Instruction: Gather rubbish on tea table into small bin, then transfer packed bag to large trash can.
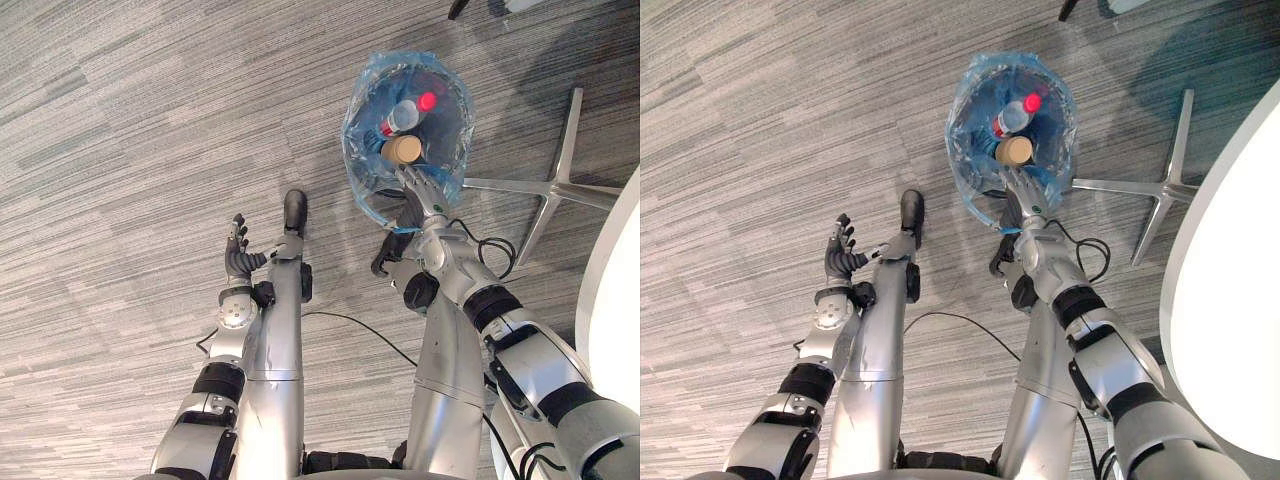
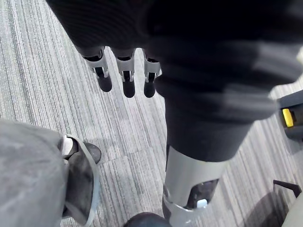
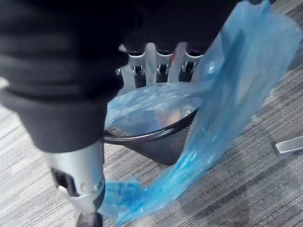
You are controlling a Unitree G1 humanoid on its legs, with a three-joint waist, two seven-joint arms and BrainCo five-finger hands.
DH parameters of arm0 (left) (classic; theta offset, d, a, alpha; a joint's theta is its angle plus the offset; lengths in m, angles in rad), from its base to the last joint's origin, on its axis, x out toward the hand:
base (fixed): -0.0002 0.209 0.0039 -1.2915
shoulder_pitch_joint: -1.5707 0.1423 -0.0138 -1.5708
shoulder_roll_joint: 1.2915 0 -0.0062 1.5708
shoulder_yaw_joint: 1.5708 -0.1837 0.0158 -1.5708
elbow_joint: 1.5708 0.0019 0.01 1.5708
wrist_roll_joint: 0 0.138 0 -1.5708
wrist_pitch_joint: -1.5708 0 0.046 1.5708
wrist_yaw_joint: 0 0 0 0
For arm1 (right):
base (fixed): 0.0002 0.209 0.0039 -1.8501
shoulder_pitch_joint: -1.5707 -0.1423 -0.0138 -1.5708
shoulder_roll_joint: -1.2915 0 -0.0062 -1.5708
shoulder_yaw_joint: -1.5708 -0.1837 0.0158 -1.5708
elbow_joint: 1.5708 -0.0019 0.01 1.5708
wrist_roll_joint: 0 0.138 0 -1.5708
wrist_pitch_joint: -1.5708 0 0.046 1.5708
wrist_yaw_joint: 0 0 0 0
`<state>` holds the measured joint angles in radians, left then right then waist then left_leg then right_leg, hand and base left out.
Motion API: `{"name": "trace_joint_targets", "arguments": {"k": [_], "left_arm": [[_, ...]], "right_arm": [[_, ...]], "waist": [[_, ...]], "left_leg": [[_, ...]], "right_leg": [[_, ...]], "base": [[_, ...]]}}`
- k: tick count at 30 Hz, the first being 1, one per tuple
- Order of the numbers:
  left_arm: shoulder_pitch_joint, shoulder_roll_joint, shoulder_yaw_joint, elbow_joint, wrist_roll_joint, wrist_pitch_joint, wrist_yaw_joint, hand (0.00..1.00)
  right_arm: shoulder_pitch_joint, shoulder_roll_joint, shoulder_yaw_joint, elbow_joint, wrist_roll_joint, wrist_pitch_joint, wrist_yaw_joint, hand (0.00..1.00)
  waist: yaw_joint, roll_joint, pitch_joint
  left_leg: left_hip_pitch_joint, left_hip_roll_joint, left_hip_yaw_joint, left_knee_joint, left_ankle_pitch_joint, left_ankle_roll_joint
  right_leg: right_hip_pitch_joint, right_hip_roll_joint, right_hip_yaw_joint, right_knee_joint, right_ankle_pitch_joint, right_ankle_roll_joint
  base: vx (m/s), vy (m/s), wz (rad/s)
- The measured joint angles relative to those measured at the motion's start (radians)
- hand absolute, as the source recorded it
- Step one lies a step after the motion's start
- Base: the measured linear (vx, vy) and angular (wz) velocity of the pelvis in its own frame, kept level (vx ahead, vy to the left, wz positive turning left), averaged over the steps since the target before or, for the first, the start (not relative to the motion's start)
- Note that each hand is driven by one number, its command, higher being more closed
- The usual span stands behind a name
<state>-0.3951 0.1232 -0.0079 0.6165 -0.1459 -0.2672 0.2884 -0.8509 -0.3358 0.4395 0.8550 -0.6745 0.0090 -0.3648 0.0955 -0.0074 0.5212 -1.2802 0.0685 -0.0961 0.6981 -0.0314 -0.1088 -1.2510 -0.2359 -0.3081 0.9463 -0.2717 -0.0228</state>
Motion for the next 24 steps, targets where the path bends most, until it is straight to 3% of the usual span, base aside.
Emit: {"name": "trace_joint_targets", "arguments": {"k": [1, 2, 7, 17, 24], "left_arm": [[-0.002, 0.001, 0.0, 0.0, 0.0, 0.0, 0.0, 0.0], [-0.007, 0.0, 0.0, 0.0, -0.001, 0.0, 0.001, 0.0], [-0.016, -0.003, -0.002, 0.0, -0.001, 0.005, 0.002, 0.0], [-0.017, -0.003, 0.001, -0.009, -0.001, 0.018, 0.002, 0.0], [-0.016, -0.013, 0.014, -0.009, 0.0, 0.034, 0.002, 0.0]], "right_arm": [[-0.007, 0.003, -0.001, 0.007, -0.001, 0.002, -0.004, 0.0], [-0.017, 0.006, -0.004, 0.033, -0.003, 0.004, -0.004, 1.0], [-0.041, 0.025, -0.022, 0.087, -0.004, 0.04, -0.003, 1.0], [-0.058, 0.037, -0.037, 0.096, 0.058, 0.035, -0.002, 1.0], [0.033, 0.08, -0.084, -0.123, 0.115, 0.034, -0.007, 1.0]], "waist": [[0.0, 0.0, 0.0], [0.0, 0.0, 0.0], [0.003, 0.001, 0.0], [0.002, 0.002, -0.002], [-0.002, 0.001, -0.003]], "left_leg": [[-0.004, -0.001, 0.0, 0.0, 0.0, 0.001], [-0.011, -0.002, 0.0, 0.0, 0.002, 0.002], [-0.019, -0.006, -0.001, 0.002, 0.004, -0.001], [-0.019, -0.002, -0.001, 0.012, 0.002, 0.003], [0.003, 0.006, -0.001, 0.042, 0.001, 0.003]], "right_leg": [[-0.004, -0.002, 0.0, 0.001, 0.0, 0.0], [-0.013, -0.006, 0.001, 0.005, 0.0, 0.0], [-0.02, -0.011, 0.001, 0.012, -0.003, 0.0], [-0.021, -0.008, 0.002, 0.02, -0.006, -0.002], [0.006, 0.005, 0.006, 0.028, 0.001, -0.014]], "base": [[-0.01, 0.009, 0.08], [-0.02, 0.004, 0.09], [-0.01, 0.001, 0.03], [-0.03, 0.006, -0.01], [-0.04, 0.017, -0.07]]}}
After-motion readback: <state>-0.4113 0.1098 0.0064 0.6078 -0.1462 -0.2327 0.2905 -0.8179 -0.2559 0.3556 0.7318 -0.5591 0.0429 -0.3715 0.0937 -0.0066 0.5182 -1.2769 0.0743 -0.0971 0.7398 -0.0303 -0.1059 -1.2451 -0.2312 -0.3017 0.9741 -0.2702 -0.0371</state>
